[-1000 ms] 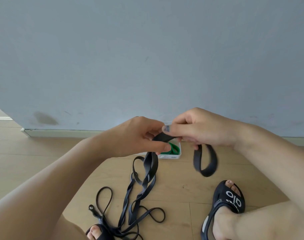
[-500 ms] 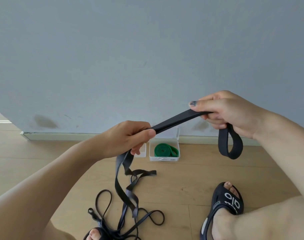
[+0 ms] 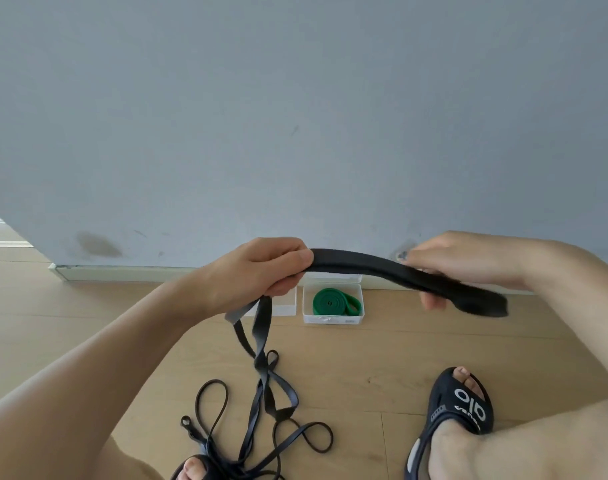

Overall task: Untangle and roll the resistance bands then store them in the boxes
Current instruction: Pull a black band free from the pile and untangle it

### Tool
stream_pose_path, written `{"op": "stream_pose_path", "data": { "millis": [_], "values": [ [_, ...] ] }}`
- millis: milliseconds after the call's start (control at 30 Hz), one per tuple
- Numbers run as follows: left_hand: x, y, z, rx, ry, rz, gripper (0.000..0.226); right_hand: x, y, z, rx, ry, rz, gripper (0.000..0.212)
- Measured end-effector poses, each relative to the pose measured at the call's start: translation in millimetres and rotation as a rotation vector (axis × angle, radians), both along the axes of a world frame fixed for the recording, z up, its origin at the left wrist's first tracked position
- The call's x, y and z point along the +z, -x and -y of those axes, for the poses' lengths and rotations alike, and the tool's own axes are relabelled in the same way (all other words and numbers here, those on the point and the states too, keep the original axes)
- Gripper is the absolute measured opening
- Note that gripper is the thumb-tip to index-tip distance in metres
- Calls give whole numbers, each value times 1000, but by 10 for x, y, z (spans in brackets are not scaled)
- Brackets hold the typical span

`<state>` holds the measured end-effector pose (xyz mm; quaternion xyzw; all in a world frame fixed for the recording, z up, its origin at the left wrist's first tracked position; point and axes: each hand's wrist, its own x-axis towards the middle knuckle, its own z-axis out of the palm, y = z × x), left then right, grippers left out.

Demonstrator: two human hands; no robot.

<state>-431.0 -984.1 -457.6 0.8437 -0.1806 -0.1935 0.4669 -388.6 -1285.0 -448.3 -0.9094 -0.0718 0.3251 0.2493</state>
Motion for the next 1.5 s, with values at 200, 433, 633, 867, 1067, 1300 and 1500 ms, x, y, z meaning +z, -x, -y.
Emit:
{"op": "stream_pose_path", "data": {
  "millis": [200, 433, 633, 867, 1067, 1300, 1500],
  "values": [
    [-17, -10, 147, -62, 31, 31, 36, -54, 62, -545, -39, -448, 65, 63],
    [-25, -22, 201, -81, -61, 23, 43, -96, 237, -862, 31, -446, 219, 42],
    [-46, -42, 80, -109, -47, -94, 39, -51, 208, -831, 34, -439, 328, 33],
    [-50, -37, -57, -85, 33, -111, 41, 55, 202, -737, 35, -401, 539, 39],
    [-28, -16, -205, 12, -44, -105, 47, 154, 110, -478, -51, -375, 558, 45],
    [-16, 50, -94, 78, -46, -101, 49, 77, 159, -467, 6, -299, 198, 36],
    [11, 37, 44, 86, -27, -10, 50, 7, 264, -821, 71, -466, 74, 57]
  ]
}}
